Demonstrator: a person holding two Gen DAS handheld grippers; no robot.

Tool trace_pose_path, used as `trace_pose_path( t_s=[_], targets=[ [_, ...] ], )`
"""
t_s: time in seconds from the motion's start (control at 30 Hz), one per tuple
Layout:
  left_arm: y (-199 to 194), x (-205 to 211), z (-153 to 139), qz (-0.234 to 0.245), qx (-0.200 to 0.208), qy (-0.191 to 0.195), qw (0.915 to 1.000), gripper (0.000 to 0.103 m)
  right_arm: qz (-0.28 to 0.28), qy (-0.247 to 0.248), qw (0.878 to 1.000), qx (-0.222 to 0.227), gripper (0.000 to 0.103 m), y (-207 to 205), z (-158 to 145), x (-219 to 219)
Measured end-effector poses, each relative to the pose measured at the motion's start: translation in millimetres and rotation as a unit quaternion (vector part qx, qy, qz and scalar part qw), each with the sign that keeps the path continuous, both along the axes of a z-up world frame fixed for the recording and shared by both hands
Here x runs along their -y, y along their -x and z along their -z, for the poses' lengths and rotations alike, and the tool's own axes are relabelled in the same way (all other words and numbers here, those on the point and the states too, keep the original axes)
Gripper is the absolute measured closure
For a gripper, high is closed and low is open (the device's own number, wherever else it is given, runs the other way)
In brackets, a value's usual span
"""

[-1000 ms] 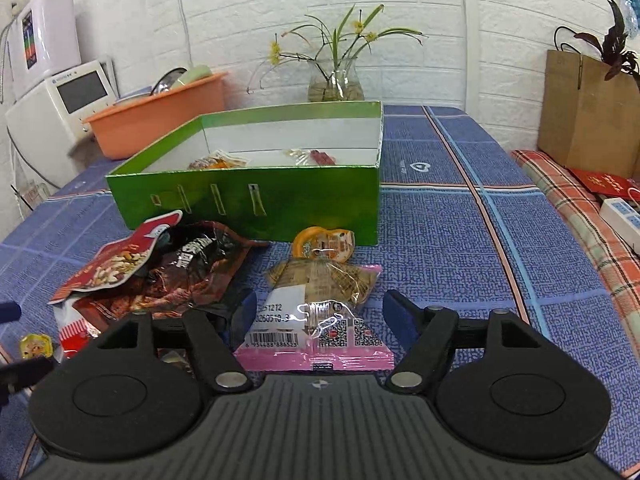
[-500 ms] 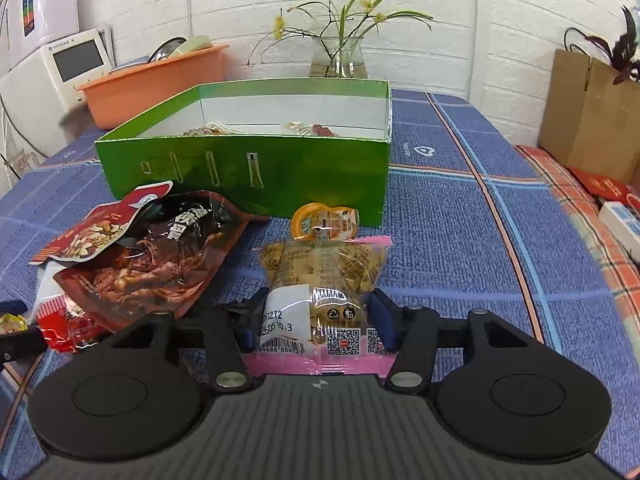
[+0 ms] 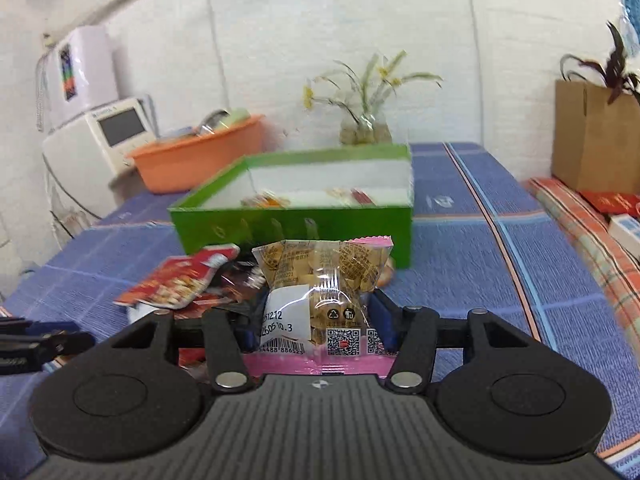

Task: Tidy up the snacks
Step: 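Carry the jelly cup and pastry into the green box and release them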

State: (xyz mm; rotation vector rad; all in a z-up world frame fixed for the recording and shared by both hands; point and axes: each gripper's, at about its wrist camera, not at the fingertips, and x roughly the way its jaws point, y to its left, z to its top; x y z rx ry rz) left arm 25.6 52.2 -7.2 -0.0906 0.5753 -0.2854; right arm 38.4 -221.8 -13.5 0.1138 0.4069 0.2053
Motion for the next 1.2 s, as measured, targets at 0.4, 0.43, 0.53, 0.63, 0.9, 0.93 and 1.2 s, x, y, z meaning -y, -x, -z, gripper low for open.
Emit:
trace_pose_path(
  t_s=[0.4, 0.43, 0.53, 0.63, 0.9, 0.93, 1.2],
  targets=[
    [-51, 24, -47, -0.028, 0.093, -0.042, 0.9944, 0.072, -0.011, 0.057, 0.997, 0.044, 0.014, -8, -25, -48],
    [-54, 29, -50, -0.027, 0.100, -0.048, 0.9934, 0.071, -0.003, 0.061, 0.997, 0.042, 0.014, -12, -26, -50],
    [-63, 37, -56, -0.023, 0.111, -0.054, 0.9921, 0.071, 0.015, 0.058, 0.998, 0.031, 0.014, -23, -30, -52],
    [-69, 42, -60, -0.024, 0.116, -0.049, 0.9918, 0.071, 0.028, 0.041, 0.999, 0.022, 0.014, -30, -33, -49],
    [-81, 58, -72, -0.023, 0.136, -0.072, 0.9879, 0.069, 0.053, 0.044, 0.997, 0.022, 0.014, -46, -47, -44],
    [-84, 59, -73, -0.025, 0.139, -0.075, 0.9872, 0.069, 0.058, 0.047, 0.997, 0.022, 0.014, -50, -49, -44],
    [-102, 70, -73, -0.026, 0.144, -0.083, 0.9858, 0.069, 0.093, 0.040, 0.995, 0.013, 0.014, -79, -59, -38]
  ],
)
